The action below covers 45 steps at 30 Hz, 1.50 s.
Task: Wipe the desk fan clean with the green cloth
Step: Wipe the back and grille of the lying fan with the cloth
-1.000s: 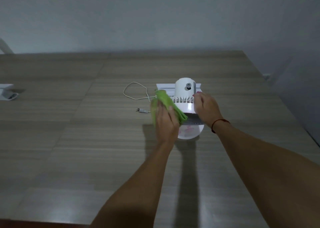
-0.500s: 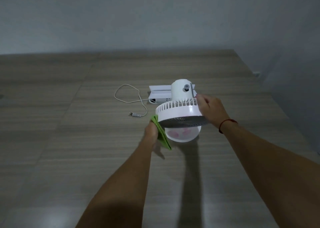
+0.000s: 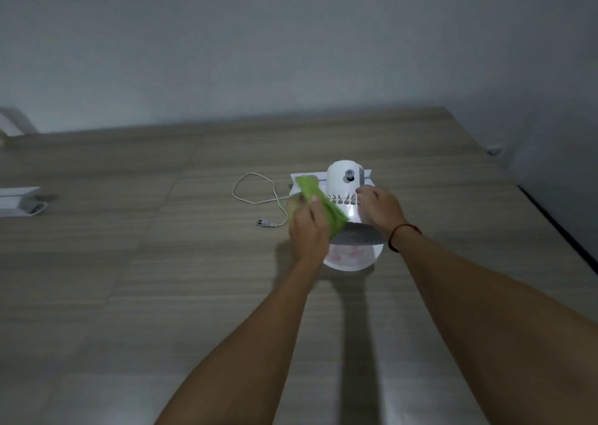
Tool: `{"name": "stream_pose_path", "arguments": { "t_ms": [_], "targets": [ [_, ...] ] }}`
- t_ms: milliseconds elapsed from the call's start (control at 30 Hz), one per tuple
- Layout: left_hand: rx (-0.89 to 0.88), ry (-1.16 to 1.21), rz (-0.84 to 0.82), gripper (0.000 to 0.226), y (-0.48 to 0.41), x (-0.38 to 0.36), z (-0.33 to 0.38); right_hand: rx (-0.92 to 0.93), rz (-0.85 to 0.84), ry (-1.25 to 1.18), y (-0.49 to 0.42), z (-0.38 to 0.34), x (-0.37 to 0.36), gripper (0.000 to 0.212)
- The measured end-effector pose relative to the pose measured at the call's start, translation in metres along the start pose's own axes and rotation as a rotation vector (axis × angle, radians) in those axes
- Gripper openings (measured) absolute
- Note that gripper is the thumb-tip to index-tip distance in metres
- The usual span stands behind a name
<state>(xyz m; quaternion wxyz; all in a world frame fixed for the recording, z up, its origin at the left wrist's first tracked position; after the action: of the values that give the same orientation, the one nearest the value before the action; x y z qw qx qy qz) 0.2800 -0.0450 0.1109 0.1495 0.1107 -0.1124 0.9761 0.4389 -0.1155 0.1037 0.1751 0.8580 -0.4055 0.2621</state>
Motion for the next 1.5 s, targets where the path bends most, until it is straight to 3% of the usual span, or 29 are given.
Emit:
{"name": "stream_pose_path", "arguments": {
  "t_ms": [100,167,233,300,367,467,567,733,867,1000,1133,1200,1267,1300,1433,1500],
  "targets": [
    [-0.224,-0.111,-0.195,0.04,0.022,-0.032,0.029,-0.117,-0.111,-0.312,0.004,-0.003,0.004,0.032],
    [-0.306,-0.22,-0.261,0.047,0.036,-0.048,0.035,-0.242,-0.192,-0.662,0.012,-0.001,0.011,0.054],
    [-0.361,-0.262,-0.331,0.046,0.046,-0.06,0.039,-0.237,-0.224,-0.759,0.011,0.004,0.019,0.06],
    [-0.337,-0.22,-0.401,0.045,0.053,-0.068,0.044,-0.218,-0.272,-0.645,0.019,0.007,0.026,0.055],
    [-0.247,-0.083,-0.358,0.046,0.053,-0.063,0.05,-0.187,-0.258,-0.471,0.028,0.013,0.031,0.048],
    [-0.144,0.084,-0.141,0.044,0.041,-0.037,0.051,-0.053,-0.126,-0.461,0.031,0.018,0.033,0.004],
    [-0.089,0.037,-0.051,0.045,0.024,-0.016,0.04,-0.007,0.068,-0.429,0.032,0.023,0.042,0.024],
    [-0.032,-0.114,-0.063,0.044,-0.001,0.002,0.012,-0.052,0.284,-0.251,0.027,0.035,0.054,0.029],
    [0.008,-0.2,-0.176,0.045,-0.011,-0.006,-0.001,-0.012,0.324,-0.213,0.027,0.024,0.043,0.038],
    [0.008,-0.12,-0.198,0.046,-0.006,-0.012,-0.003,0.132,0.304,-0.117,0.035,0.008,0.029,0.034],
    [0.057,-0.093,-0.125,0.048,-0.003,-0.011,-0.009,0.283,0.135,0.278,0.045,0.006,-0.003,0.075],
    [0.073,-0.086,-0.121,0.049,-0.005,-0.013,-0.011,0.376,0.149,0.316,0.045,0.006,-0.003,0.07],
    [0.079,-0.099,-0.116,0.053,-0.007,-0.014,-0.012,0.391,0.189,0.196,0.039,0.01,0.005,0.054],
    [0.067,-0.117,-0.116,0.053,-0.008,-0.014,-0.012,0.334,0.208,0.086,0.033,0.019,0.01,0.049],
    [0.041,-0.143,-0.142,0.052,-0.007,-0.016,-0.014,-0.229,0.179,-0.313,0.021,0.072,0.012,0.047],
    [0.057,-0.134,-0.12,0.053,-0.005,-0.016,-0.015,-0.251,0.203,-0.301,0.022,0.069,0.01,0.049]
  ]
}}
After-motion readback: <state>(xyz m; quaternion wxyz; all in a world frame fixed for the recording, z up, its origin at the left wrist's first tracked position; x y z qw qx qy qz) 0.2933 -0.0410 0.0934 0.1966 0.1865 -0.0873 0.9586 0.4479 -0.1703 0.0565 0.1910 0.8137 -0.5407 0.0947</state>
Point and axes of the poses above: each hand's wrist, its own y-axis away from the middle knuckle, its own x-axis out of the back of the hand, z = x × y, the point moved 7 cm from there along -y, towards the middle knuckle, and after that the axes turned 5 degrees about y, right-handed, at the moved point
